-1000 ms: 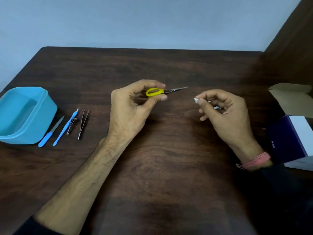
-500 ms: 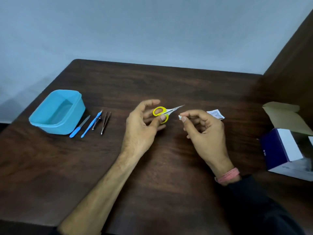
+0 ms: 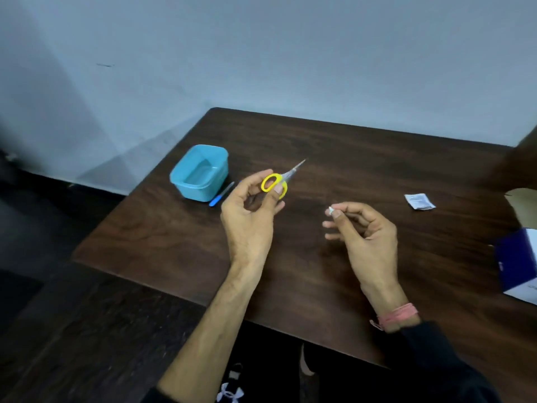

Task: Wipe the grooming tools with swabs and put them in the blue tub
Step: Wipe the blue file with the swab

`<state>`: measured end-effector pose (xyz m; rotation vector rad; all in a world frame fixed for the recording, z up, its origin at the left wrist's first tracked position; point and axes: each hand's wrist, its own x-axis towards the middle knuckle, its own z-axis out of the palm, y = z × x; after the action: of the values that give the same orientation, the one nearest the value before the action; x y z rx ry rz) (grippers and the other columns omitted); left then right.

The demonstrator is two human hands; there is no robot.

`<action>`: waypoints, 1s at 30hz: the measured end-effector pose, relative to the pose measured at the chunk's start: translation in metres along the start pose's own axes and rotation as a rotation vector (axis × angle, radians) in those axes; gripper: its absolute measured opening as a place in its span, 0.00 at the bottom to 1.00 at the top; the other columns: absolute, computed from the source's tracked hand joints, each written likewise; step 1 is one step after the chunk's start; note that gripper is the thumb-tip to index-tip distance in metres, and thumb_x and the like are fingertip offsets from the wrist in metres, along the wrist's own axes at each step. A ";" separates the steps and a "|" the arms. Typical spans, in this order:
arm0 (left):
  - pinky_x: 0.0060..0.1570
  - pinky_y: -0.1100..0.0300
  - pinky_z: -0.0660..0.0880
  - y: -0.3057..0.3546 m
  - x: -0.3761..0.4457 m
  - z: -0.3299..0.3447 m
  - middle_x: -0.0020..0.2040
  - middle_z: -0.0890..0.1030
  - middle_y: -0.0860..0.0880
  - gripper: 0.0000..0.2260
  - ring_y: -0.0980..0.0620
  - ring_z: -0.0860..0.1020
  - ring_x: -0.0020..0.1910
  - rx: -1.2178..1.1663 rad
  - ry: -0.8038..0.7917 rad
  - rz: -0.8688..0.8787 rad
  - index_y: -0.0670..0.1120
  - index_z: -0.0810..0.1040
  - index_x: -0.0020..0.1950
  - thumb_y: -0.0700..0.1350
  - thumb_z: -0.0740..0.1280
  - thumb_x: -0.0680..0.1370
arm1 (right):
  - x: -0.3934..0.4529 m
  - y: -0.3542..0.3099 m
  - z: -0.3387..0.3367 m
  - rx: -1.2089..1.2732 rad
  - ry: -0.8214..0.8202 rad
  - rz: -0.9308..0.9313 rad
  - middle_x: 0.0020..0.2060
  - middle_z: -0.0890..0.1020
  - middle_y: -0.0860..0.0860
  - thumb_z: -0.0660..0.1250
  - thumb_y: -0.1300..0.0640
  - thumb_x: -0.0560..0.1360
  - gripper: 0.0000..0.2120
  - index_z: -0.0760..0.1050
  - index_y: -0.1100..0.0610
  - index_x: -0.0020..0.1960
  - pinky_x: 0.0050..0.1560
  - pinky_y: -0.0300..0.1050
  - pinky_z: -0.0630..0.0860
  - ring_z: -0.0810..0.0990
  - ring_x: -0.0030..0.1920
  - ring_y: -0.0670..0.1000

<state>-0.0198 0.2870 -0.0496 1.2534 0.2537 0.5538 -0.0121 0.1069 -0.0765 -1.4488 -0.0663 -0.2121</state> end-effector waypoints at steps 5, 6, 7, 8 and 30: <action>0.54 0.52 0.87 0.036 0.038 -0.057 0.50 0.90 0.51 0.09 0.50 0.90 0.49 0.222 0.243 0.229 0.50 0.89 0.56 0.40 0.80 0.79 | -0.002 -0.003 0.059 0.061 -0.107 0.005 0.49 0.90 0.58 0.74 0.65 0.83 0.02 0.86 0.62 0.54 0.45 0.47 0.88 0.90 0.48 0.58; 0.53 0.54 0.87 0.042 0.047 -0.068 0.49 0.90 0.52 0.09 0.52 0.90 0.48 0.294 0.297 0.268 0.51 0.89 0.56 0.40 0.80 0.78 | 0.000 -0.004 0.070 0.067 -0.121 0.007 0.49 0.90 0.57 0.74 0.65 0.83 0.02 0.86 0.62 0.54 0.45 0.48 0.88 0.90 0.48 0.57; 0.53 0.56 0.87 0.048 0.057 -0.078 0.49 0.90 0.54 0.09 0.55 0.89 0.47 0.371 0.340 0.301 0.52 0.89 0.56 0.41 0.79 0.78 | 0.001 -0.005 0.080 0.073 -0.130 0.012 0.49 0.90 0.57 0.74 0.65 0.83 0.02 0.86 0.61 0.54 0.45 0.48 0.88 0.91 0.48 0.57; 0.53 0.57 0.86 0.052 0.065 -0.087 0.48 0.89 0.55 0.09 0.59 0.89 0.47 0.454 0.363 0.324 0.53 0.89 0.56 0.42 0.79 0.78 | 0.003 -0.005 0.088 0.078 -0.133 0.019 0.49 0.90 0.58 0.74 0.65 0.83 0.02 0.86 0.61 0.54 0.45 0.48 0.88 0.91 0.48 0.56; 0.56 0.51 0.84 0.068 0.132 -0.089 0.52 0.88 0.51 0.12 0.43 0.86 0.55 1.262 0.126 0.150 0.54 0.85 0.51 0.38 0.76 0.74 | 0.011 0.011 0.159 -0.011 -0.190 0.132 0.46 0.91 0.54 0.76 0.62 0.82 0.03 0.88 0.56 0.52 0.44 0.47 0.87 0.92 0.45 0.55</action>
<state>0.0317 0.4433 0.0022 2.4724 0.6765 0.6082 0.0139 0.2640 -0.0660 -1.4757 -0.1238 0.0334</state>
